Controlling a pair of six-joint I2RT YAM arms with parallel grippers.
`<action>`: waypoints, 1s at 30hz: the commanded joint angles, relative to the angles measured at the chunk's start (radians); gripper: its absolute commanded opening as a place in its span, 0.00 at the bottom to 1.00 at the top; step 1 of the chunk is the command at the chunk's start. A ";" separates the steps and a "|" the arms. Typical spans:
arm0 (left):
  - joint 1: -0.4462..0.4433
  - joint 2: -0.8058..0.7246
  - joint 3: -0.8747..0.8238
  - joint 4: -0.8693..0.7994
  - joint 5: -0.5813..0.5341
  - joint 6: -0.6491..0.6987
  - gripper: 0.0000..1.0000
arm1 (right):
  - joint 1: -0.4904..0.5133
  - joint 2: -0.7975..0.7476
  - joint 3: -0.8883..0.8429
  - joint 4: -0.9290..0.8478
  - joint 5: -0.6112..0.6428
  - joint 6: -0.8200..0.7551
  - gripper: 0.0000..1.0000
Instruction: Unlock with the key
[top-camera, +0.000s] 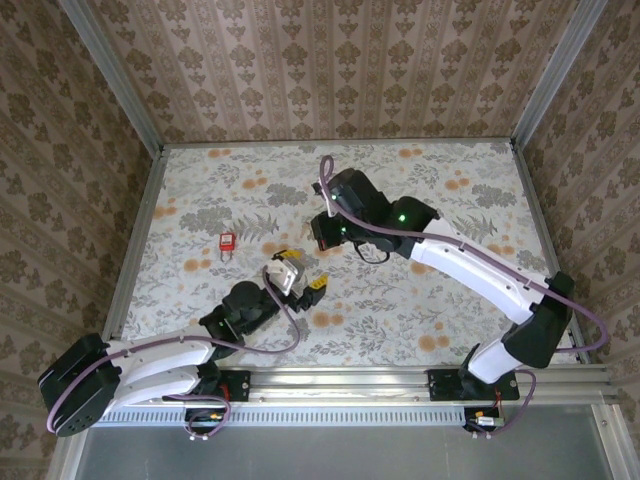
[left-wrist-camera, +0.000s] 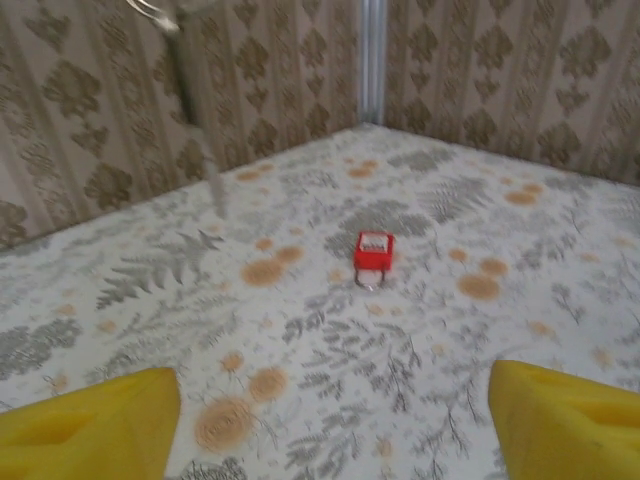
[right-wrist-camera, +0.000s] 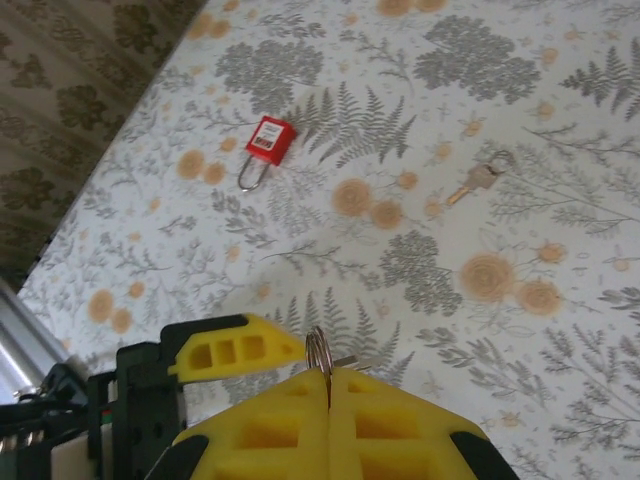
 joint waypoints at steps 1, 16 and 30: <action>-0.003 -0.009 -0.038 0.149 -0.087 0.039 0.76 | 0.039 -0.039 -0.017 0.007 0.043 0.041 0.03; -0.003 -0.003 -0.013 0.196 -0.132 0.085 0.57 | 0.085 -0.089 -0.049 0.038 0.024 0.074 0.03; -0.003 0.112 0.037 0.295 -0.080 0.097 0.57 | 0.088 -0.129 -0.126 0.100 0.005 0.140 0.02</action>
